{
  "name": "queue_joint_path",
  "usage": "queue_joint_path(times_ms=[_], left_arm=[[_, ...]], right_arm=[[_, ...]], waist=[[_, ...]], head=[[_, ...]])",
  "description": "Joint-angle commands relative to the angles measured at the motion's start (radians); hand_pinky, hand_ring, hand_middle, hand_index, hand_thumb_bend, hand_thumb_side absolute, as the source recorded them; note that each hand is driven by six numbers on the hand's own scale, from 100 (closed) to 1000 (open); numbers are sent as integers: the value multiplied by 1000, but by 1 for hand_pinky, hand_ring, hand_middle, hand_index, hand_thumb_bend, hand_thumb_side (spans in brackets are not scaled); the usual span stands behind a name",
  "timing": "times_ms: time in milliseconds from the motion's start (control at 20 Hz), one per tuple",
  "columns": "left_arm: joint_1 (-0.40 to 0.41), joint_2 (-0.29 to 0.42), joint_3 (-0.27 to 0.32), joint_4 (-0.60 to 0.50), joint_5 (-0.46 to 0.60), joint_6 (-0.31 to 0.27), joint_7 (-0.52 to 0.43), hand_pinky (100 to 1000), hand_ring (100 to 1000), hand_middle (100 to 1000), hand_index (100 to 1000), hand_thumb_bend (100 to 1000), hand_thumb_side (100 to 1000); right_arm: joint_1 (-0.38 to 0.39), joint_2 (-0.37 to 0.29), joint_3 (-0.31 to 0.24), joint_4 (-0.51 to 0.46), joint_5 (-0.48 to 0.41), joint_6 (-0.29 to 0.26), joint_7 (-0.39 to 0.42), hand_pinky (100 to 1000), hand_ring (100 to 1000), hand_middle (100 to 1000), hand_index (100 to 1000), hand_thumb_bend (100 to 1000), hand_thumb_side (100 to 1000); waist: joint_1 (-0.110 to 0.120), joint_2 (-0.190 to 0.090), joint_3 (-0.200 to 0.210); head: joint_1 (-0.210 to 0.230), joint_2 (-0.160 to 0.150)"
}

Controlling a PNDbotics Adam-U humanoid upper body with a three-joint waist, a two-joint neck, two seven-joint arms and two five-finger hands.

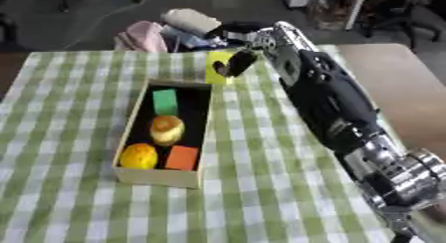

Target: Pick up objects on the table and place them in the box.

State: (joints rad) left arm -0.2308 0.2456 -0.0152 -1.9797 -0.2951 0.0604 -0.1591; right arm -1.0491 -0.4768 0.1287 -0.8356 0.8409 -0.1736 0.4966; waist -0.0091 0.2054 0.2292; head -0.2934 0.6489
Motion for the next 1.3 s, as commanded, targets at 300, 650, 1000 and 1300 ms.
queue_joint_path(times_ms=[300,650,1000,1300], left_arm=[[-22,3,-16,-20,9,-10,-34,688,623,674,806,226,638],[-23,-3,-23,-20,7,-13,-45,687,622,673,806,227,643],[-17,-5,-28,-20,2,-14,-51,687,622,672,806,228,646],[-16,-6,-30,-20,1,-14,-54,686,621,671,806,230,648]], right_arm=[[-25,-38,-70,113,54,33,-95,930,966,963,1000,100,245],[-21,-34,-82,139,82,43,-141,952,987,975,1000,100,244],[-17,-38,-95,166,114,62,-169,951,987,967,1000,100,252],[-12,-37,-105,193,118,77,-165,939,966,925,1000,100,254]], waist=[[-16,11,41],[-18,22,64],[-18,29,79],[-19,31,89]], head=[[-61,-16],[-84,-17],[-100,-20],[-111,-22]])
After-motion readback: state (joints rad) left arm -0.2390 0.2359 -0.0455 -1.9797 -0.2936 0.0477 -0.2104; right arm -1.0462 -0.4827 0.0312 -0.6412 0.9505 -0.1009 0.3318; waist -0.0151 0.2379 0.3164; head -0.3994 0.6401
